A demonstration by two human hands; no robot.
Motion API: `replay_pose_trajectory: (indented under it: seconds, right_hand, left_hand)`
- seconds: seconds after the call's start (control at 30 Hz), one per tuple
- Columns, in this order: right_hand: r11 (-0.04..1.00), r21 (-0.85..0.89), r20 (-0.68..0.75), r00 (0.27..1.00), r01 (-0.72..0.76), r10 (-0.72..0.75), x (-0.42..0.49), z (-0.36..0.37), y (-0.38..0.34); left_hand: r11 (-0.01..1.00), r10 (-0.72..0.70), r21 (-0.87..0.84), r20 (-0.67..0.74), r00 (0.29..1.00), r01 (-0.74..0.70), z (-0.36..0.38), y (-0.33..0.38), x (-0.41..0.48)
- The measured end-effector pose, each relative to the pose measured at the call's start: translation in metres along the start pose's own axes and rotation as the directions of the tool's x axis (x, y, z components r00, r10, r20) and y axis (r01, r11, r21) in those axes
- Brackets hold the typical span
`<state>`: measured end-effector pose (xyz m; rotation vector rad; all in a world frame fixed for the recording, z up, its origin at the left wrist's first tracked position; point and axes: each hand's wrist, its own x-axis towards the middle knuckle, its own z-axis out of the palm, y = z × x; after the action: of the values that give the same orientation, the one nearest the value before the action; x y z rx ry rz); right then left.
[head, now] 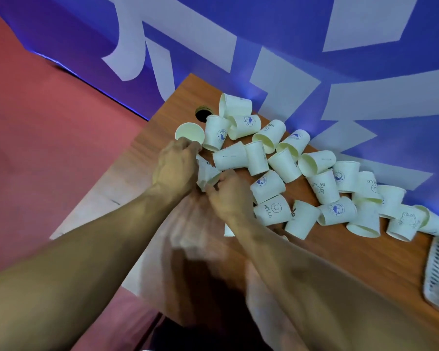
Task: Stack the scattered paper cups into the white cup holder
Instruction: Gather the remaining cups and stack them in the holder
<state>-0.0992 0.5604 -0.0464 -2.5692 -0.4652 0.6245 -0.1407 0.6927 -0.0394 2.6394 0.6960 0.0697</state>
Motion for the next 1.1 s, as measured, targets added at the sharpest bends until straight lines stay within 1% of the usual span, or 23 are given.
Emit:
replay_pose_trajectory:
  seconds: [0.13, 0.2, 0.27, 0.37, 0.43, 0.5, 0.57, 0.67, 0.77, 0.83, 0.93, 1.03, 1.1]
  right_hand:
    - [0.993, 0.035, 0.032, 0.993, -0.115, 0.114, 0.017, 0.014, -0.001]
    - [0.972, 0.112, 0.055, 0.978, -0.205, 0.2, 0.021, 0.017, -0.004]
    - [0.931, 0.208, 0.082, 0.953, -0.302, 0.291, 0.027, 0.022, -0.007]
    - [0.871, 0.317, 0.11, 0.926, -0.376, 0.36, 0.031, 0.03, -0.011]
    - [0.86, 0.337, 0.121, 0.924, -0.383, 0.364, 0.032, 0.034, -0.013]
    - [0.889, 0.312, 0.103, 0.942, -0.334, 0.318, 0.03, 0.032, -0.016]
    - [0.918, 0.297, 0.054, 0.964, -0.263, 0.259, 0.024, 0.025, -0.018]
    - [0.963, 0.241, -0.041, 0.99, -0.118, 0.131, 0.013, 0.01, -0.021]
    - [0.985, 0.17, -0.144, 0.99, 0.024, 0.001, 0.001, -0.004, -0.019]
    - [0.987, 0.118, -0.203, 0.975, 0.111, -0.085, -0.009, -0.017, -0.016]
    - [0.976, 0.003, -0.263, 0.942, 0.217, -0.209, -0.027, -0.037, -0.005]
    - [0.946, -0.142, -0.374, 0.869, 0.292, -0.325, -0.046, -0.055, 0.016]
    - [0.914, -0.253, -0.418, 0.816, 0.317, -0.399, -0.061, -0.068, 0.033]
  left_hand:
    - [0.998, 0.022, 0.051, 0.044, 0.999, -0.025, 0.012, -0.013, 0.018]
    - [0.997, 0.015, 0.071, 0.083, 0.996, -0.021, 0.015, -0.017, 0.023]
    - [0.995, 0.008, 0.1, 0.116, 0.993, -0.019, 0.016, -0.02, 0.023]
    - [0.987, 0.014, 0.156, 0.132, 0.991, -0.035, 0.018, -0.026, 0.023]
    - [0.983, 0.026, 0.176, 0.109, 0.994, -0.045, 0.017, -0.029, 0.021]
    - [0.985, 0.031, 0.168, 0.074, 0.997, -0.043, 0.015, -0.031, 0.019]
    - [0.986, 0.037, 0.159, 0.028, 0.999, -0.041, 0.012, -0.03, 0.015]
    - [0.989, 0.049, 0.139, -0.035, 0.998, -0.044, 0.005, -0.025, 0.007]
    - [0.988, 0.086, 0.133, -0.07, 0.994, -0.076, -0.001, -0.017, -0.001]
    - [0.985, 0.123, 0.131, -0.089, 0.988, -0.111, -0.006, -0.007, -0.006]
    - [0.978, 0.184, 0.129, -0.155, 0.971, -0.164, -0.016, 0.014, -0.017]
    - [0.964, 0.256, 0.132, -0.202, 0.945, -0.233, -0.024, 0.044, -0.035]
    - [0.946, 0.311, 0.156, -0.21, 0.927, -0.283, -0.024, 0.066, -0.048]
